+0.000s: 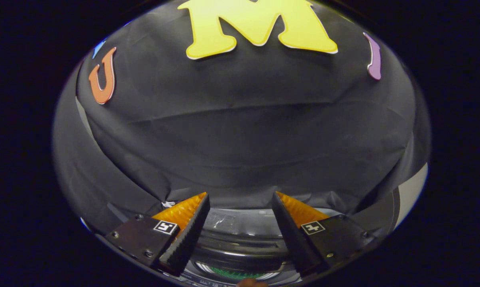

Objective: Put the clothes into the washing machine and then close the washing machine lid.

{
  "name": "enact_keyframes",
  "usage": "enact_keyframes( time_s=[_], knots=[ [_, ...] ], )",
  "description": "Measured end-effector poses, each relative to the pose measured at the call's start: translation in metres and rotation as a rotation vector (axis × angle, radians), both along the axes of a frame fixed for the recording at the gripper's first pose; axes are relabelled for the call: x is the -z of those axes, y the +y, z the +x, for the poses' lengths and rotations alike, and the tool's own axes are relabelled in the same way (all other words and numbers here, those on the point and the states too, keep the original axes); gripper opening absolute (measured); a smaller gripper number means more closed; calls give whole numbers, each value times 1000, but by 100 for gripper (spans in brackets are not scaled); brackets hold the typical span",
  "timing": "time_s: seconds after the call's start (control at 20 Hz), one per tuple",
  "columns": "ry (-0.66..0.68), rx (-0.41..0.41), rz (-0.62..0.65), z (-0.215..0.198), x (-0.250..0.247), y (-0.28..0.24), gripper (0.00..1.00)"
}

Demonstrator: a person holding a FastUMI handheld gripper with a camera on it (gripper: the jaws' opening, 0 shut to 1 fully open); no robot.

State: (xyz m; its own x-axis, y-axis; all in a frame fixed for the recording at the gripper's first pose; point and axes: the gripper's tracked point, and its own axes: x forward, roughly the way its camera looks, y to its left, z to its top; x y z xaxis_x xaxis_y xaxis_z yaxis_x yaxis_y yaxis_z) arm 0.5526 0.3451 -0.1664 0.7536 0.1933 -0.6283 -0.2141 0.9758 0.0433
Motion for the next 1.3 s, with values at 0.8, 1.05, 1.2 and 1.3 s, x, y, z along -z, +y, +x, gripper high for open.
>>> enact_keyframes(
  time_s=[0.8,1.05,1.2,1.3],
  knots=[
    [-19,-30,-28,-51,9,-3,97],
    [19,-36,-17,-91,31,-8,97],
    [45,-47,42,-125,42,-11,97],
    [31,-39,74,-149,39,-19,97]
  ],
)
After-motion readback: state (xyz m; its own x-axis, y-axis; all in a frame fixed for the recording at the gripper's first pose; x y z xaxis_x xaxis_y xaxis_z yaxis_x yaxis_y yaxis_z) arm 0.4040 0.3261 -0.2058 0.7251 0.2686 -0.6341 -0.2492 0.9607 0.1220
